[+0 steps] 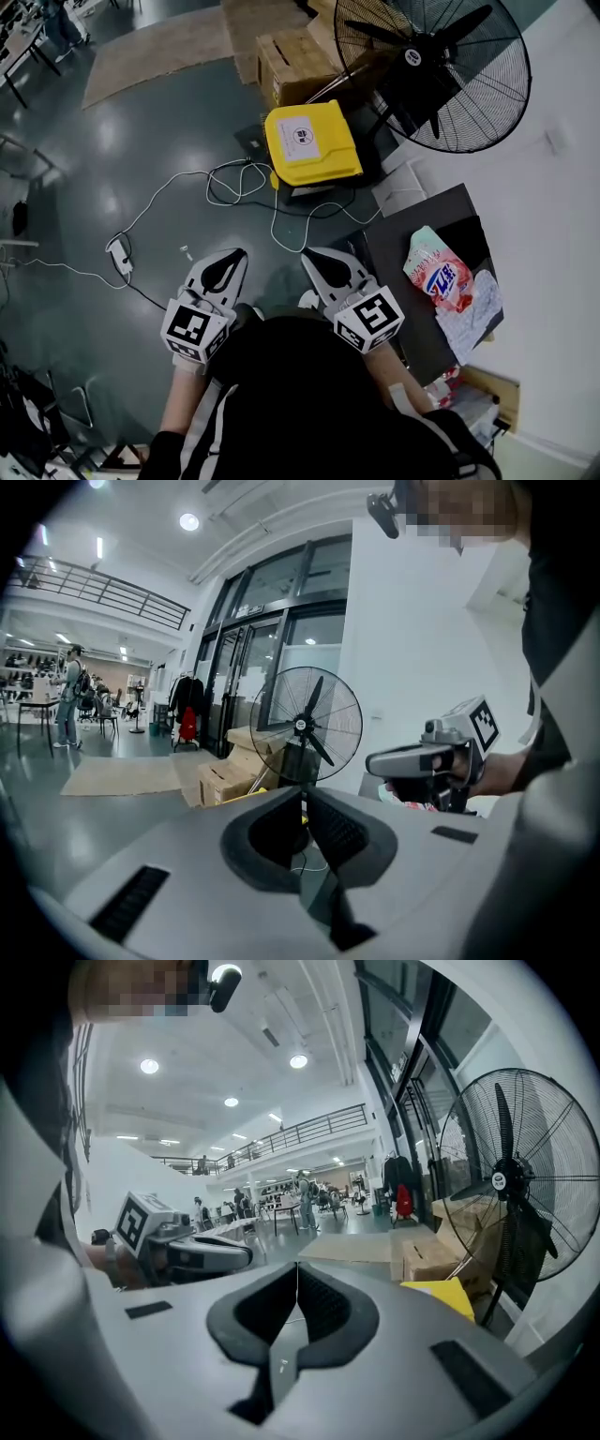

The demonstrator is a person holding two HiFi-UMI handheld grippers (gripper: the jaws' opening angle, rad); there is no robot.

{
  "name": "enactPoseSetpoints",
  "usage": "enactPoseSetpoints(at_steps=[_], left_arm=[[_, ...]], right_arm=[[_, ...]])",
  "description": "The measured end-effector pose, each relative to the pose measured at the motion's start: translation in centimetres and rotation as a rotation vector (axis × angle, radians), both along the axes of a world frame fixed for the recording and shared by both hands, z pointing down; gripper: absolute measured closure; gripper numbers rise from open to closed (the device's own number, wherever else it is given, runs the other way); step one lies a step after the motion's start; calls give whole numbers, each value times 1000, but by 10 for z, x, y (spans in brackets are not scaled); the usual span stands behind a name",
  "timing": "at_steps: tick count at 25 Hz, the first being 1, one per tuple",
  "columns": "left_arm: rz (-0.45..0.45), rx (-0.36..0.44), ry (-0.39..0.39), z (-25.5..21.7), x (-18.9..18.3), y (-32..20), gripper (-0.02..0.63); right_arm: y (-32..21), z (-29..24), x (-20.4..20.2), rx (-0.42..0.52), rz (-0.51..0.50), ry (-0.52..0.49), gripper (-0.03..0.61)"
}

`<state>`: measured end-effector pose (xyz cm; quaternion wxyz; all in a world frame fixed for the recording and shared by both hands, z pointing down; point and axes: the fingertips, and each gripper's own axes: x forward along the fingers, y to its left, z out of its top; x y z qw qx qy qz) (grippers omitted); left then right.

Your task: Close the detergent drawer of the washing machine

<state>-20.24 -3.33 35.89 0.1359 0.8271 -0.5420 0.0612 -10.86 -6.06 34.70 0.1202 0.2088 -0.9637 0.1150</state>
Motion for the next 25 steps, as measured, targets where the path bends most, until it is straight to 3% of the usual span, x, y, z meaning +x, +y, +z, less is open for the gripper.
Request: enactPoseSetpoints(at_steps=[25], left_arm=[[-3, -19, 51, 0, 34, -28, 601]], right_arm=[[-15, 7, 34, -53, -22, -10, 563]])
